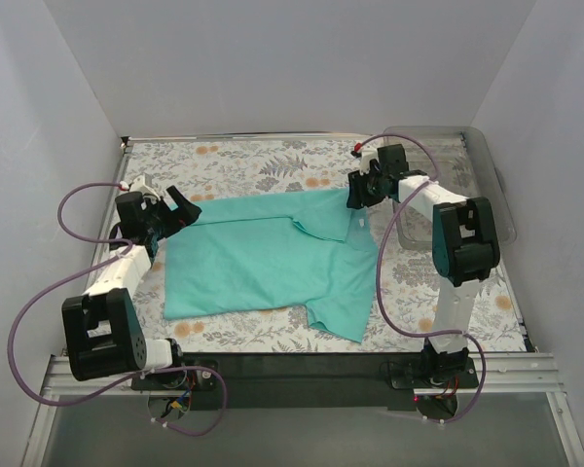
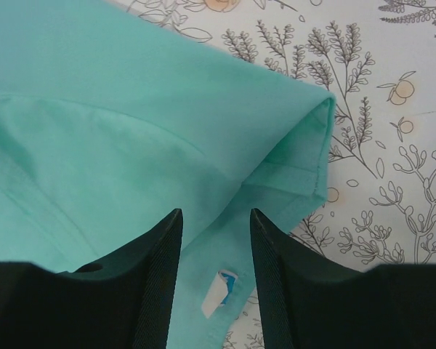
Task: Fold and stack the t-shirts
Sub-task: Fold the tshirt
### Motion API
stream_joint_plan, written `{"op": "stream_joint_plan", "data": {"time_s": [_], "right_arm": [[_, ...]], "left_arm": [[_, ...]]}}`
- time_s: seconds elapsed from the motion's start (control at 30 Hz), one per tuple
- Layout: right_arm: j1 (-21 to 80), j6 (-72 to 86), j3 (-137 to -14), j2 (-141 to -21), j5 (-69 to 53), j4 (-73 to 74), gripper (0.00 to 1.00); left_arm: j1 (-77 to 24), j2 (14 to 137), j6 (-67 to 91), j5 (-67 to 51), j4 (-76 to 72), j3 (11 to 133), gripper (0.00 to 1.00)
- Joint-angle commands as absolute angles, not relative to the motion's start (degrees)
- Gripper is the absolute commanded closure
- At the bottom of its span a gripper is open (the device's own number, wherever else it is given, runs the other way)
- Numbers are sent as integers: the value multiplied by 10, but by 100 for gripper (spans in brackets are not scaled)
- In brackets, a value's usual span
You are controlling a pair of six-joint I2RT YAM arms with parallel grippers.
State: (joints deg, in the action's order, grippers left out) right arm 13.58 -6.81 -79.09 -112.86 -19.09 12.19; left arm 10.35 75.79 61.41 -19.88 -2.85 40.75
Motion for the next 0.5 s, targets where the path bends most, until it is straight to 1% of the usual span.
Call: {"op": "stream_joint_plan", "data": {"time_s": [0.0, 0.23, 0.33, 0.47], "right_arm": [[141, -43, -843, -1149, -159, 138, 59], [143, -34, -882, -1192, -156, 151, 59], [145, -31, -887, -1201, -167, 156, 62], [145, -30, -884, -1204, -168, 161, 63]], "left_arm": [[105, 766, 619, -234, -9, 421, 16], [105, 759, 607, -229, -8, 413, 16], [105, 758, 607, -230, -7, 414, 16], [105, 753, 606, -228, -7, 412, 16]]}}
